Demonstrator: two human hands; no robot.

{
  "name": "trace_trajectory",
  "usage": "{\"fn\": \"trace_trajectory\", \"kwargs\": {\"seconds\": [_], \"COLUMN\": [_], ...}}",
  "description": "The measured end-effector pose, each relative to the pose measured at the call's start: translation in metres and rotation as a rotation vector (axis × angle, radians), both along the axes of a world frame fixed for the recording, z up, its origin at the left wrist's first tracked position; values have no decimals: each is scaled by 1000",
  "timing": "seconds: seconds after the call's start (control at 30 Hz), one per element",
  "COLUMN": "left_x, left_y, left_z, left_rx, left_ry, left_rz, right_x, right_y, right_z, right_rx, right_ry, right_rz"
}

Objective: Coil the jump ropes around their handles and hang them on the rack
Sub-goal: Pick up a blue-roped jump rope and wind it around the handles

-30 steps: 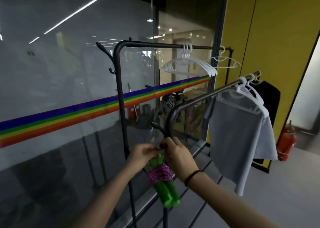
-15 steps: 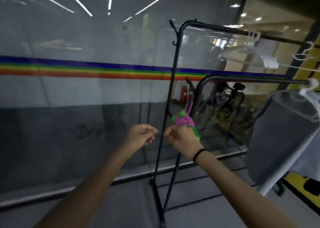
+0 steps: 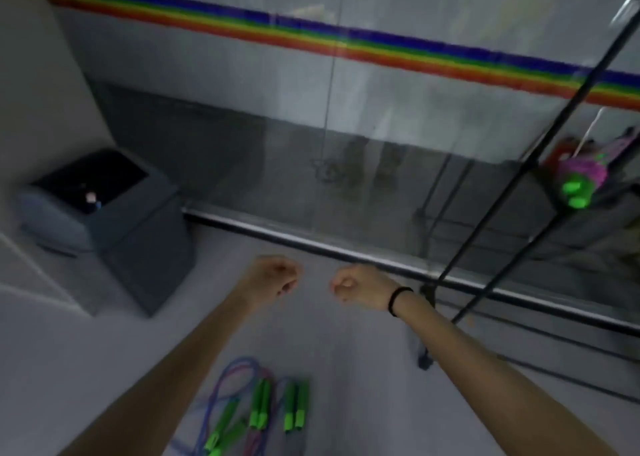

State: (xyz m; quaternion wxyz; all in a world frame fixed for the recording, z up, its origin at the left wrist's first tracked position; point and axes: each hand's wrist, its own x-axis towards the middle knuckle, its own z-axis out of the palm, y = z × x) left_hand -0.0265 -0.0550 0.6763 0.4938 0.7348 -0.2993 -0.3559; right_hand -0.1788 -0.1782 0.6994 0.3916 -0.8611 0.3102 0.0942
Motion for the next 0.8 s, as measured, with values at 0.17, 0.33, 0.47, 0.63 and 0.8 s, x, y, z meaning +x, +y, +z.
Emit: {"fn": "trace_trajectory", "kwargs": {"seconds": [0.17,0.33,0.47,0.63,0.8], "left_x": [46,72,82,83,88], "left_y": [110,165,189,195,181], "left_z": [-64,-136,-243,-435,-588], "left_rx": [70,95,84,64,-19], "left_ry": [-16,18,19,52,61], "left_rz": [49,88,94,104,99], "right_x": [61,95,100,94,87], "right_y": [92,144,158,145,125], "right_z": [-85,-186,-321,-538,-703], "right_rx": [122,186,194,101,-85], "right_ry": [62,172,241,292,419], "right_rz": [35,12,-99,-246,-275]}}
